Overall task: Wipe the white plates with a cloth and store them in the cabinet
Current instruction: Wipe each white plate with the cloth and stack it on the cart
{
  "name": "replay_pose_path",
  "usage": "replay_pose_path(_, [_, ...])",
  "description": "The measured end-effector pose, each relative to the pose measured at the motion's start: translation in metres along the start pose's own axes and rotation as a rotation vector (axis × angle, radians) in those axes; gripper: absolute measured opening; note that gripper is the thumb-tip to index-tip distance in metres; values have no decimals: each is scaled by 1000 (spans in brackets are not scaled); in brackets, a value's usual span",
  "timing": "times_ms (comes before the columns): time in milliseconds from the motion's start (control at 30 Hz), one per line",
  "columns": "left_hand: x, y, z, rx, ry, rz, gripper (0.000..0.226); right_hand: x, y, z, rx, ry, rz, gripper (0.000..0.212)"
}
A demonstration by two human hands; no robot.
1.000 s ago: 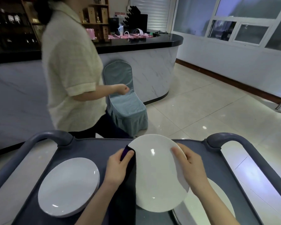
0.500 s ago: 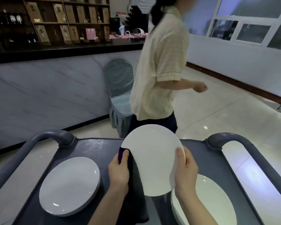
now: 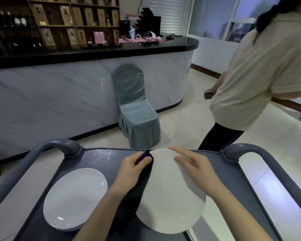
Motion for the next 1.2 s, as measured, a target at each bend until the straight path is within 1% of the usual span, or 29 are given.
replay_pose_path(100, [-1, -35, -21, 174, 217, -262, 24, 8, 16, -13, -54, 261, 212, 36])
replay_pose_path(133, [-2, -44, -26, 233, 259, -290, 23, 5, 24, -19, -88, 323, 264, 36])
replay_pose_path(167, [0, -48, -28, 269, 276, -269, 23, 1, 30, -23, -115, 347, 292, 36])
replay_pose_path(233, [6, -44, -23, 253, 222, -168, 24, -7, 34, -26, -116, 286, 271, 34])
replay_pose_path(300, [5, -26, -12, 154, 58, -33, 26, -13, 26, -21, -84, 137, 171, 36])
replay_pose_path(367, [-7, -6, -2, 58, -126, 152, 25, -25, 16, -13, -68, -37, 57, 38])
replay_pose_path(400, [-13, 1, 1, 24, -190, 216, 25, -30, 12, -10, -60, -96, 31, 38])
replay_pose_path(433, [-15, 6, 3, 0, -212, 239, 27, -32, 9, -9, -50, -112, 24, 36])
replay_pose_path(467, [-13, 8, 4, -7, -186, 222, 28, -29, 4, -8, -34, -88, 28, 35])
replay_pose_path(533, [0, 1, 0, 26, -33, 100, 27, -13, 1, -10, -22, 47, 95, 37])
replay_pose_path(633, [8, -37, -23, 201, 243, -184, 24, 3, 14, -19, -72, 306, 306, 39])
replay_pose_path(667, [5, -49, -30, 270, 291, -235, 23, 1, 19, -23, -104, 351, 326, 39])
replay_pose_path(700, [3, -56, -35, 314, 306, -233, 23, -2, 22, -25, -127, 358, 307, 38])
replay_pose_path(733, [2, -58, -36, 323, 298, -199, 25, -5, 24, -26, -135, 332, 270, 36])
replay_pose_path(800, [5, -49, -31, 255, 218, -98, 25, -9, 22, -24, -126, 207, 185, 34])
replay_pose_path(900, [-3, -24, -13, 127, -52, 92, 22, -25, 12, -15, -118, -49, 49, 33])
replay_pose_path(933, [-8, -18, -9, 101, -124, 158, 24, -30, 10, -13, -112, -105, 6, 32])
replay_pose_path(967, [-9, -12, -6, 79, -150, 194, 24, -31, 7, -11, -106, -122, -6, 32])
replay_pose_path(1000, [-6, -9, -4, 65, -125, 190, 23, -28, 4, -10, -95, -103, 9, 32])
replay_pose_path(1033, [0, -9, -5, 62, -52, 144, 21, -21, 0, -9, -81, -52, 45, 32])
replay_pose_path(1067, [8, -13, -8, 74, 62, 69, 20, -14, -3, -9, -68, 31, 97, 33])
replay_pose_path(1133, [15, -32, -21, 157, 322, -133, 19, -1, 0, -13, -67, 291, 216, 35])
replay_pose_path(1200, [3, -50, -38, 273, 544, -382, 23, -4, 8, -24, -107, 576, 327, 36])
Point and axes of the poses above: each hand's wrist, its own z-axis towards the middle knuckle, its own x-axis out of the back of the hand, y = z × x, the point moved 8 cm from there along z, towards the middle knuckle, and after that the axes turned 12 degrees about -y, right-handed, at the moved point
